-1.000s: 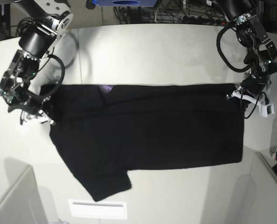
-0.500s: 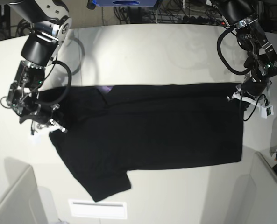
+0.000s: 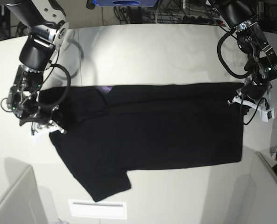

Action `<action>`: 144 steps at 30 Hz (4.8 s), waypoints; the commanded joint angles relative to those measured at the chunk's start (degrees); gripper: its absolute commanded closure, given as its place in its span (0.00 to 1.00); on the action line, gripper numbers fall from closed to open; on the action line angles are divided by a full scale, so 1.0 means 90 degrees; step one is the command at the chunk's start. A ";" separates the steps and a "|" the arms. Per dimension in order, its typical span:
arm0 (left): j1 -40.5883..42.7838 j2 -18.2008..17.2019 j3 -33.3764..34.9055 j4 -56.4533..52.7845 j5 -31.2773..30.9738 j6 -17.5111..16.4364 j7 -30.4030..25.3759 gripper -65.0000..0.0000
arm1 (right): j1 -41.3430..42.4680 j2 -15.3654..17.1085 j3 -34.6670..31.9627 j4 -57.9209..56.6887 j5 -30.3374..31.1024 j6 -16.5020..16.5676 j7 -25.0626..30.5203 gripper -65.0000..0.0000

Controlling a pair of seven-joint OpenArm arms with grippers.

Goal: Fold the T-shirt properly
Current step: 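Lower the held edge onto the shirt and release both grippers, then regrasp the folded edge with both grippers and drag the shirt back, then grasp the hem corners with both grippers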

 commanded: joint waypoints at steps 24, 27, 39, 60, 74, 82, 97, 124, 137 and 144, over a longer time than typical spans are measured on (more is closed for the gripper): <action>0.0851 0.0766 -0.1716 0.0053 -0.0082 -0.0056 -0.0144 0.36 | -0.2950 -0.1608 0.2179 0.4193 0.0144 0.0005 0.0083 0.52; 0.0704 0.0766 -0.1716 -0.0309 -0.0082 -0.0056 -0.0144 0.36 | -0.2852 -0.1579 0.2443 0.3753 0.0164 -0.0151 0.0210 0.52; -0.0068 0.0736 -0.1589 -0.1129 -0.0024 -0.0027 -0.0144 0.36 | -0.2618 -0.1579 0.2599 0.3021 0.0174 -0.0180 0.0650 0.52; -0.0019 0.0570 -0.1042 -0.1403 0.0357 -0.0036 -0.0505 1.00 | -0.1797 -0.1276 0.2824 0.1282 0.0134 -0.0806 0.1441 0.53; 0.1378 -0.0299 -0.0232 -0.0533 0.0299 -0.0056 -0.0486 1.00 | -0.2735 -0.1188 0.2902 0.2142 0.0291 -0.0737 0.0435 1.00; 0.2609 -0.0582 -0.0290 0.0043 0.0299 -0.0056 -0.0486 1.00 | -0.4386 -0.1218 0.2892 0.2865 0.1561 -0.0776 0.0123 1.00; 0.3263 -0.0572 -0.0300 0.0063 0.0299 -0.0066 -0.0486 1.00 | -0.5050 -0.1208 0.2883 0.2884 0.1766 -0.0776 0.0113 1.00; 0.3615 -0.0270 -0.1843 0.0678 0.0299 -0.0056 -0.0486 0.22 | -0.5060 -0.1198 0.3000 0.4652 0.1736 -0.0786 0.0132 0.58; 0.3000 -0.0065 -0.3934 0.1108 0.0289 -0.0066 -0.0486 0.59 | -0.3214 -0.0309 0.0724 0.4349 0.0721 -0.0796 0.0513 0.58; 0.2951 -0.0094 -0.3074 0.1235 0.0289 -0.0066 -0.0486 1.00 | -0.1104 -0.0348 -0.0810 0.2151 -0.0920 -0.0786 0.0582 0.58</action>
